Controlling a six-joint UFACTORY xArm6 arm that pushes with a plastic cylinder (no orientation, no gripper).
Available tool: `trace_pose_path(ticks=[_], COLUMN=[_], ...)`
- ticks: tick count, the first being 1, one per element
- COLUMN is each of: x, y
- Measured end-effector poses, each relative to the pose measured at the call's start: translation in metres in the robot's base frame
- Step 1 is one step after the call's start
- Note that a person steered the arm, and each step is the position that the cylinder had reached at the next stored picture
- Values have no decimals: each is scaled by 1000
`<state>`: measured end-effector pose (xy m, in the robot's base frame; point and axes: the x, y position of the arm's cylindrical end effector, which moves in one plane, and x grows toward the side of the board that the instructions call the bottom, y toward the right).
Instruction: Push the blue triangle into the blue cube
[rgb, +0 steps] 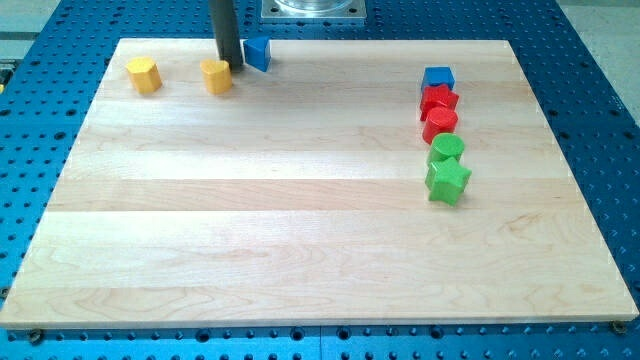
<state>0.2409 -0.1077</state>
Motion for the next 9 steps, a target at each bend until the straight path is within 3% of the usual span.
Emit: trace_pose_path(ticks=[1,3,5,6,7,8,9], x=[-7,-36,-13,-13,-13,14,38], y=[38,40,196,171,81,65,98])
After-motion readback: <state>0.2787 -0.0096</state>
